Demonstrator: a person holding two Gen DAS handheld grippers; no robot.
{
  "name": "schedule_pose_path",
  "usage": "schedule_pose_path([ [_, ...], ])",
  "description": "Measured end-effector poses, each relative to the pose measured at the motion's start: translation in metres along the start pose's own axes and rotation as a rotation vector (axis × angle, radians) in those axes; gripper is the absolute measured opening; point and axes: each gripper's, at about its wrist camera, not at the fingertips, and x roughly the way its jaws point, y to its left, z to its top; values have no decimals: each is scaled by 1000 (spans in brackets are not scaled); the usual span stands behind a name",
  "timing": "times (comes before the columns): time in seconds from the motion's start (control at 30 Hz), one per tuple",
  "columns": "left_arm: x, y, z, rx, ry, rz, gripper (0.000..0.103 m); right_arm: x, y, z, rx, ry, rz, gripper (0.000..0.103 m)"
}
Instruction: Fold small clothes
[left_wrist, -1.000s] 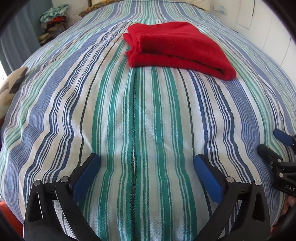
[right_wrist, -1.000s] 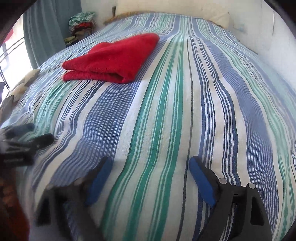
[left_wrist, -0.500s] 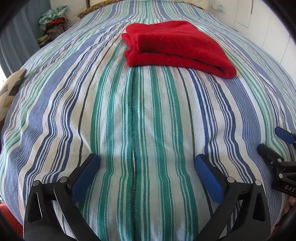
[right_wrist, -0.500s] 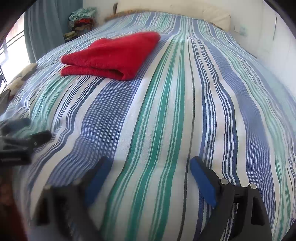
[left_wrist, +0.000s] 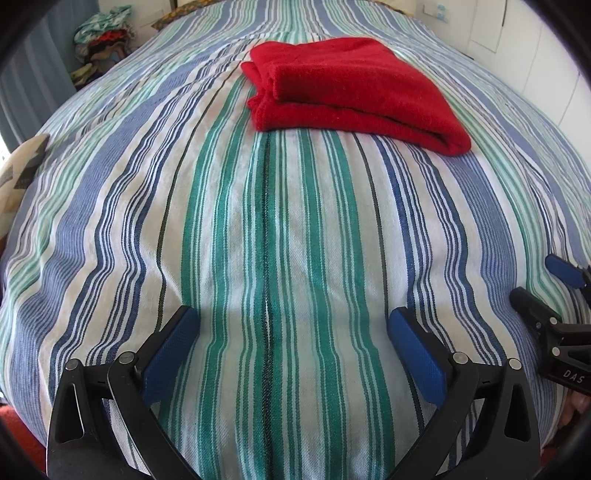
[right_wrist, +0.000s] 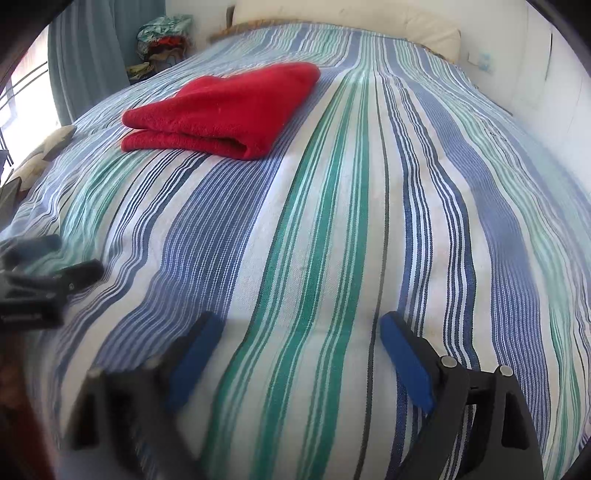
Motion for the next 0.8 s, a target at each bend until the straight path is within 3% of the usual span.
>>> schedule_pose_path([
  [0.07,-13,14,12,-60,-3,-93,100,0,-2,2,12,15,10,89],
  [0.17,-38,42,50,-169,-120,-219,101,-6,-12,12,52,51,74,90],
  [0.23,-41,55,86,-212,-171,-260,101,-11,-27,29,134,17,166,89],
  [0.33,-9,65,143,-247,-137,-339,102,-9,-48,76,221,-70,263,89],
  [0.47,53,72,181,-268,-38,-258,101,37,-68,151,336,-75,429,89],
  [0.57,76,71,184,-269,4,-296,101,82,-71,189,397,-48,489,83],
  [0.63,83,63,187,-245,17,-314,101,112,-66,202,446,-29,576,83],
  [0.67,86,59,188,-234,24,-313,91,129,-61,204,479,6,613,81],
  [0.7,88,55,189,-220,30,-315,45,146,-54,205,502,52,628,69],
  [0.73,91,53,193,-222,54,-334,30,154,-48,207,490,62,601,59],
  [0.77,88,53,195,-242,54,-319,26,154,-41,211,453,50,572,38],
  [0.8,79,51,199,-243,36,-313,22,153,-34,216,418,55,560,34],
])
